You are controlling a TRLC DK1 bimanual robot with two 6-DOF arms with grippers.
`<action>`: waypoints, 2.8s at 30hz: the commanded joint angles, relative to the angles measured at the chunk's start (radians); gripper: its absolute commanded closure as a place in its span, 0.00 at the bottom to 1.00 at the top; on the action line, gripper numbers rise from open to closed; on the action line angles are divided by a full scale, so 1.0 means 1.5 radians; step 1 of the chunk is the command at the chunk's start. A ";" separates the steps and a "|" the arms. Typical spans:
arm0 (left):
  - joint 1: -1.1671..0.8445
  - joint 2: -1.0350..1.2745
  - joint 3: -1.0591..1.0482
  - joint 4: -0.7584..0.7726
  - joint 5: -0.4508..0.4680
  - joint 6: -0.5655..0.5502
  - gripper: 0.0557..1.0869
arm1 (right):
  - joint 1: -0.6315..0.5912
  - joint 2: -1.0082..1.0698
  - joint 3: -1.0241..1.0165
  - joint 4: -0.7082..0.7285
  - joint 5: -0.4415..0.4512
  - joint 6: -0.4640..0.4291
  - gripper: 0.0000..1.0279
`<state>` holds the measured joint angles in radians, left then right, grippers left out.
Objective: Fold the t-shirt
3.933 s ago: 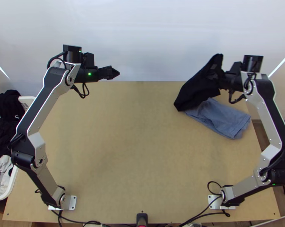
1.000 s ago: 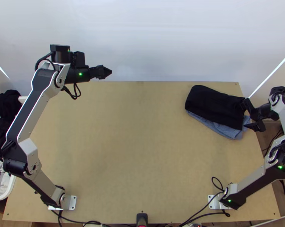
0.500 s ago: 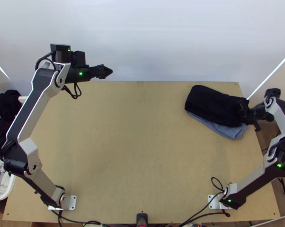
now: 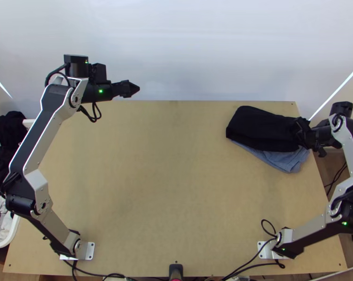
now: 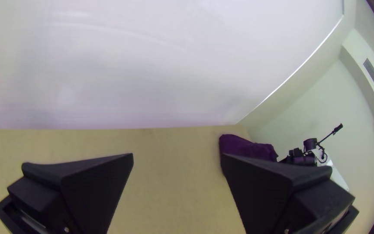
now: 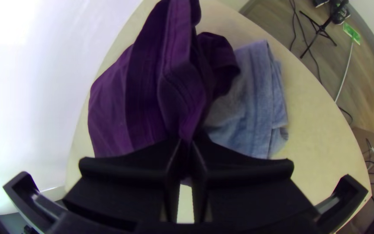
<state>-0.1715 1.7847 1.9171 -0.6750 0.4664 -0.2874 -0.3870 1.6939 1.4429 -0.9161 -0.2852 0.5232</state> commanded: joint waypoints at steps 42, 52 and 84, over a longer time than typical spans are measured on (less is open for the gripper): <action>0.019 -0.003 0.018 0.000 0.012 0.003 0.04 | 0.185 -0.389 -0.353 0.486 0.318 -0.304 0.04; 0.018 0.002 0.030 -0.003 0.012 -0.004 0.04 | 0.238 -0.213 -0.488 0.753 0.318 -0.319 0.04; 0.031 0.036 0.090 0.000 0.012 -0.018 0.04 | 0.187 0.168 -0.286 0.834 0.329 -0.160 0.04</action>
<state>-0.1246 1.8267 2.0285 -0.6743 0.4850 -0.3107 -0.1062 1.8645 0.9104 0.3325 0.2020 0.2733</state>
